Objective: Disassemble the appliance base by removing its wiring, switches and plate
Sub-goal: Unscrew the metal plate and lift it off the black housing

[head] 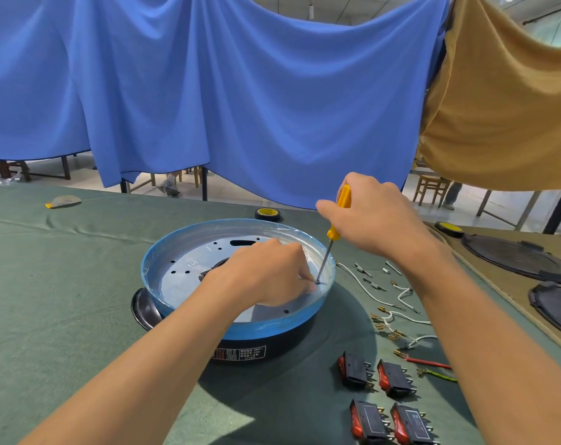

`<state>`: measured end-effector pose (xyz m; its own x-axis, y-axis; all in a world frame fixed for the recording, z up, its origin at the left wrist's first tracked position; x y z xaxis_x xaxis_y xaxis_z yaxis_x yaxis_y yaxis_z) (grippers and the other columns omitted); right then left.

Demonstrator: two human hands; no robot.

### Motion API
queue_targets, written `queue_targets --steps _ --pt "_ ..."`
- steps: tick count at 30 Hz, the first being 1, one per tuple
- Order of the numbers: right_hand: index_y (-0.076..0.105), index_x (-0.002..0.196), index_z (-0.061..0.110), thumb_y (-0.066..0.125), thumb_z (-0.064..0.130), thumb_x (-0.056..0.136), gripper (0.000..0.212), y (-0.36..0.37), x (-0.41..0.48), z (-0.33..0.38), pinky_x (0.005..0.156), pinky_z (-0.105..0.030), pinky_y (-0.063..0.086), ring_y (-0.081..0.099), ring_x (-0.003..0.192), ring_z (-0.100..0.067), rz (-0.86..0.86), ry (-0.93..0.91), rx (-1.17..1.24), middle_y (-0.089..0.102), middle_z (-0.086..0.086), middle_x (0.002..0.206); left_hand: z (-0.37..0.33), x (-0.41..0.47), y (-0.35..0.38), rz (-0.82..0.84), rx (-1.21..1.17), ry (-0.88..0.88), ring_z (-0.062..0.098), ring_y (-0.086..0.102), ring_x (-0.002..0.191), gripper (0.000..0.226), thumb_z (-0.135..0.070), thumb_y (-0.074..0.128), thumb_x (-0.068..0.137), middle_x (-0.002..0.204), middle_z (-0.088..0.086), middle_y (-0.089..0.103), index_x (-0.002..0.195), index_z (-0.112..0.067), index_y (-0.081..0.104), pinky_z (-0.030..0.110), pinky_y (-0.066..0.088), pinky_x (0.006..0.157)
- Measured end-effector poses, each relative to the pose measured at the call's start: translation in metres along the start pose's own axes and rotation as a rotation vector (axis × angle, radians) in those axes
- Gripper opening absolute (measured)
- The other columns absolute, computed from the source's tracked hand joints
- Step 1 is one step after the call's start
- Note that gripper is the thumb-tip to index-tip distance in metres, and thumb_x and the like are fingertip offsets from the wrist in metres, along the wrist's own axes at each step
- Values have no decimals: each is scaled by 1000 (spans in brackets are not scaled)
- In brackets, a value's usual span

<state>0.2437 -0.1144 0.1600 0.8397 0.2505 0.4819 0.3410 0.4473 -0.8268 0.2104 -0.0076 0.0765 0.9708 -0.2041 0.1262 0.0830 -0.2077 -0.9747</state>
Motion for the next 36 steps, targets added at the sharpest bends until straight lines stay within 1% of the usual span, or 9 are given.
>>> queue_targets --steps 3,6,10,14,18,21,25,28,36 --pt "50 88 20 56 45 88 25 -1 1 1 62 -35 40 53 82 -25 0 -22 43 58 -4 85 0 3 -2 -16 -4 22 18 58 90 25 -47 55 93 116 -3 66 112 -37 69 31 48 70" --pt "49 95 22 57 38 82 22 6 1 5 62 -34 42 54 85 -25 92 -33 127 58 -4 89 -1 8 1 24 -21 31 23 58 101 31 -45 60 90 121 0 62 118 -33 65 40 51 87" --pt "45 97 23 56 43 81 28 10 1 5 60 -34 40 55 83 -22 155 -28 176 56 -4 91 -7 10 3 37 -66 66 23 56 104 23 -32 61 92 118 2 62 113 -32 69 41 49 91" --pt "42 81 23 55 54 86 34 6 1 6 59 -35 38 51 78 -23 77 -39 105 54 -3 81 -6 14 -2 87 -66 69 20 57 101 19 -31 65 89 109 1 66 107 -32 73 39 49 88" --pt "46 93 21 59 37 84 22 7 1 7 62 -36 43 56 83 -28 108 -60 167 57 -6 87 -6 21 -7 37 -85 43 18 57 86 12 -28 72 83 93 -3 68 94 -30 77 31 49 70" --pt "47 96 22 59 37 82 24 8 1 5 63 -36 44 56 84 -26 152 -56 186 58 -5 90 -6 23 -7 -1 -140 1 14 56 76 10 -23 73 83 81 -7 66 91 -26 78 20 39 58" --pt "49 95 22 59 36 81 23 0 3 -2 68 -38 46 55 89 -28 134 -32 196 59 -6 92 -8 25 -6 -12 -149 -31 21 62 82 13 -19 71 85 86 1 72 95 -21 79 31 52 71" --pt "50 95 21 59 36 80 23 -11 6 -9 64 -36 43 55 89 -28 92 -7 216 59 -6 91 -13 25 -6 -14 -110 -26 23 63 86 15 -21 68 87 94 4 73 99 -19 78 33 54 76" --pt "52 92 21 60 35 79 21 -30 10 -20 57 -32 40 55 78 -20 20 14 273 60 -3 86 -15 26 -6 15 -119 2 19 62 87 19 -23 65 88 99 2 72 102 -17 76 16 39 59"
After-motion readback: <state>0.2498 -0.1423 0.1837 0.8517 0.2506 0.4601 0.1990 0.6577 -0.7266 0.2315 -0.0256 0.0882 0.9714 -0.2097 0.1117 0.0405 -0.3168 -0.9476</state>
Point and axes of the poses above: each hand's wrist, its own x-axis towards the middle knuckle, its own y-axis out of the palm, z = x × y, the point moved 9 cm from there along x, towards the middle knuckle
